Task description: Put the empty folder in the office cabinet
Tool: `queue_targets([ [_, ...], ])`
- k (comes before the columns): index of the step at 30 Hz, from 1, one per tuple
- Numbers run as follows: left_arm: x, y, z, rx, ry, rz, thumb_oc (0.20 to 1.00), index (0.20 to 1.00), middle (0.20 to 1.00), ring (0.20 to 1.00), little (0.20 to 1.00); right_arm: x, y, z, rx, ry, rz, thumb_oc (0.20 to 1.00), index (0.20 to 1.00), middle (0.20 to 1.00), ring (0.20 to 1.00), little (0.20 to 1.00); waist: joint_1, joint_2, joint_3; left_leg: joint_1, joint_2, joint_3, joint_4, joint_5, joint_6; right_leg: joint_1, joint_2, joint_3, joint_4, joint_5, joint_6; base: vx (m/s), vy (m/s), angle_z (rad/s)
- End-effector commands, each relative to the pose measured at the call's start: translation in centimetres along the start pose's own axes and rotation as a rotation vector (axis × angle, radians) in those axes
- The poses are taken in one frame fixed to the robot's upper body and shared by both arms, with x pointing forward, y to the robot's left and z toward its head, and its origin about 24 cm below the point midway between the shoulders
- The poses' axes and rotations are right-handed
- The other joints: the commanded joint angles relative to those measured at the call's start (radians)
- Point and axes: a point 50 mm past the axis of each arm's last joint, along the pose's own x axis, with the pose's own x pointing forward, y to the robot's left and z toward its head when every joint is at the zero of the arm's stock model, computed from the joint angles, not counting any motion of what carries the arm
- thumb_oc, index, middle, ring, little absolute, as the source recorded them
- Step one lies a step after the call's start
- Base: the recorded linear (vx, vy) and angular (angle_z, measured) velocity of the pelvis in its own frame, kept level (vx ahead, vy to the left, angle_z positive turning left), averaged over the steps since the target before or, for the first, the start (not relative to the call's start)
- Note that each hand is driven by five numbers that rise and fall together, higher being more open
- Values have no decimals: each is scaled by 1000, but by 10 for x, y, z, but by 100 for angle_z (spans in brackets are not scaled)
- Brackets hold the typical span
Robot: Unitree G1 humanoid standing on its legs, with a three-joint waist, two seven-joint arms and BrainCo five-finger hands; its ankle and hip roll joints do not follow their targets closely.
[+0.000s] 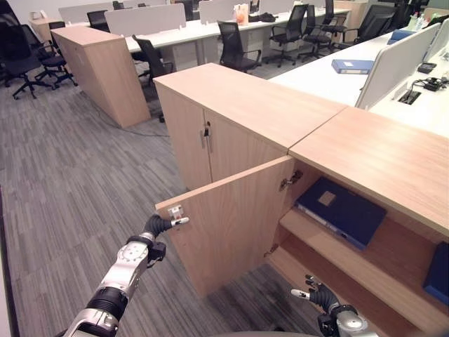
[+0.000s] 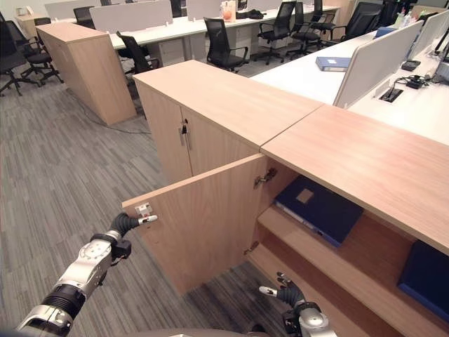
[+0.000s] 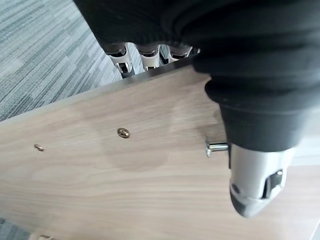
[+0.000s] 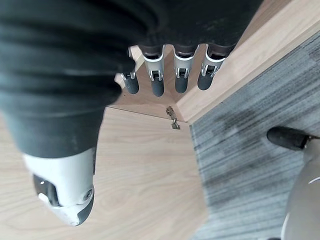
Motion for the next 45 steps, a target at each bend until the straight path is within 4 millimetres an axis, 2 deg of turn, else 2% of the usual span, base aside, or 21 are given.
queue_targets([
  [1,13,-42,31,48,-133,-188,1000,1000,1000,1000,1000,14,-13,63,-22,-197,-53,1000,1000,1000,1000,1000,-27,31,89,-29,67,-6,23,-58,-28,-35,-84,-19,104,20,93,-166,-156,-34],
  [2,9,-42,25,61,-120,-199,1000,1000,1000,1000,1000,15,-13,69,-8,-215,-58,1000,1000,1000,1000,1000,-28,38,98,-39,82,4,28,-48,-33,-61,-91,2,115,50,93,-276,-148,-63],
  [4,-5,-41,15,87,-97,-256,1000,1000,1000,1000,1000,16,-9,84,19,-267,-53,1000,1000,1000,1000,1000,28,68,117,-96,110,59,74,-36,-25,-36,-175,-124,184,-23,93,-323,-53,-83],
  [5,-5,-41,15,87,-96,-255,1000,1000,1000,1000,1000,16,-9,84,19,-268,-53,1000,1000,1000,1000,1000,27,67,114,-102,109,57,78,-35,-24,-40,-176,-125,184,-21,93,-229,12,-69],
  [7,-16,-37,5,89,-68,-280,1000,1000,1000,1000,1000,17,-8,89,14,-286,-51,1000,1000,1000,1000,1000,60,73,114,-137,120,111,114,-27,-18,-1,-247,-237,270,-32,90,-192,-10,-38],
  [8,-17,-37,5,89,-66,-280,1000,1000,1000,1000,1000,17,-7,89,14,-285,-49,1000,1000,1000,1000,1000,59,71,114,-138,119,111,117,-28,-18,-2,-249,-236,274,-34,90,-186,-60,-13],
  [10,-38,-29,-16,38,-15,-269,1000,1000,1000,1000,1000,19,-7,90,8,-279,-45,1000,1000,1000,1000,1000,112,63,96,-170,152,199,139,-3,-20,74,-285,-348,307,-17,93,-241,-190,-59],
  [11,-38,-29,-16,38,-15,-269,1000,1000,1000,1000,1000,19,-7,90,8,-279,-45,1000,1000,1000,1000,1000,112,63,96,-170,152,199,139,-3,-20,74,-285,-348,307,-17,93,-204,-303,-118],
  [14,-51,-29,-28,-3,13,-267,1000,1000,1000,1000,1000,21,-2,90,-4,-265,-34,1000,1000,1000,1000,1000,151,59,81,-166,186,242,136,14,-50,119,-265,-412,230,-24,93,-86,-283,-183],
  [16,-57,-30,-29,-6,7,-276,1000,1000,1000,1000,1000,21,-3,84,-2,-244,-34,1000,1000,1000,1000,1000,133,80,83,-158,234,259,146,47,-83,117,-210,-391,156,-102,93,-21,-365,-138],
  [20,-58,-39,-21,-29,-40,-305,1000,1000,1000,1000,1000,18,-17,77,-15,-228,-78,1000,1000,1000,1000,1000,69,144,110,-145,299,259,107,150,-149,122,-106,-320,74,-174,79,-31,-273,-49],
  [25,-53,-53,-10,-61,-93,-342,1000,1000,1000,1000,1000,17,-29,82,-45,-234,-107,1000,1000,1000,1000,1000,39,193,152,-144,342,237,96,205,-159,87,-36,-270,53,-195,38,-104,-187,-50],
  [27,-49,-61,-7,-84,-109,-349,1000,1000,1000,1000,1000,18,-33,83,-54,-227,-122,1000,1000,1000,1000,1000,39,198,173,-156,321,129,112,218,-157,75,-16,-230,50,-203,28,-38,-148,-79],
  [30,-48,-69,-4,-93,-125,-357,1000,1000,1000,1000,1000,20,-35,79,-85,-195,-121,1000,1000,1000,1000,1000,61,178,185,-187,235,-131,119,163,-126,44,3,-123,44,-200,19,-2,-148,-73],
  [31,-47,-69,-4,-92,-126,-357,1000,1000,1000,1000,1000,20,-35,79,-85,-196,-121,1000,1000,1000,1000,1000,62,178,182,-194,235,-132,121,165,-124,38,2,-122,45,-197,18,114,-247,-172],
  [32,-48,-71,-3,-85,-139,-352,1000,1000,1000,1000,1000,22,-33,71,-90,-157,-111,1000,1000,1000,1000,1000,87,159,182,-217,126,-346,134,87,-100,26,29,-9,44,-203,-2,97,-189,-181],
  [33,-48,-71,-3,-85,-139,-352,1000,1000,1000,1000,1000,22,-32,71,-90,-157,-111,1000,1000,1000,1000,1000,88,157,182,-216,123,-345,138,82,-98,28,26,-8,44,-206,-1,118,-249,-192],
  [36,-45,-73,2,-73,-155,-351,1000,1000,1000,1000,1000,23,-34,61,-79,-114,-122,1000,1000,1000,1000,1000,81,150,177,-201,33,-357,142,5,-70,29,39,20,53,-207,-16,23,-86,-149],
  [37,-42,-77,5,-59,-164,-365,1000,1000,1000,1000,1000,23,-31,57,-60,-103,-115,1000,1000,1000,1000,1000,62,154,175,-175,32,-305,132,-2,-59,33,52,23,68,-213,-22,8,-31,-76],
  [40,-39,-79,6,-44,-166,-360,1000,1000,1000,1000,1000,24,-25,54,-59,-91,-99,1000,1000,1000,1000,1000,55,157,169,-147,29,-307,116,-10,-60,32,65,38,77,-214,-25,30,9,14],
  [45,-23,-58,-2,18,-113,-215,1000,1000,1000,1000,1000,21,-14,44,-26,-78,-55,1000,1000,1000,1000,1000,22,130,132,-90,36,-269,67,-8,-57,43,69,48,75,-207,-20,46,4,-3],
])
